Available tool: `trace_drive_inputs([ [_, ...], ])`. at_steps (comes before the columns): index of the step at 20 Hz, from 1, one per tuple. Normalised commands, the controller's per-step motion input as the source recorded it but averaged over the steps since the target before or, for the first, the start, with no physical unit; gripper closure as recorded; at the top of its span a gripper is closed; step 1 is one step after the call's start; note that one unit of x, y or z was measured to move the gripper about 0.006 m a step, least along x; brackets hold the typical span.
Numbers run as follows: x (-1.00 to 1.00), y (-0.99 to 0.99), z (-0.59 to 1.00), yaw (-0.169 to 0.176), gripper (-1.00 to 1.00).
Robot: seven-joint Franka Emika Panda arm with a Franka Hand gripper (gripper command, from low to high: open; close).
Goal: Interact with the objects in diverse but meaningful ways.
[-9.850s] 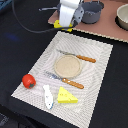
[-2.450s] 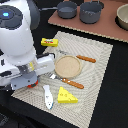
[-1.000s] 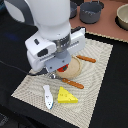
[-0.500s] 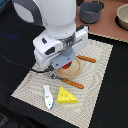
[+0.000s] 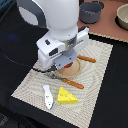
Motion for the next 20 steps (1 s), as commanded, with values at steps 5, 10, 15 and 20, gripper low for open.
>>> trace_drive_inputs([
  [5, 0.27, 0.18, -0.08, 0.000, 1.00],
  [10, 0.19, 0.12, 0.24, 0.000, -1.00],
  [15, 0.12, 0.04, 0.49, 0.000, -1.00],
  [20, 0.02, -0.07, 0.72, 0.000, -1.00],
])
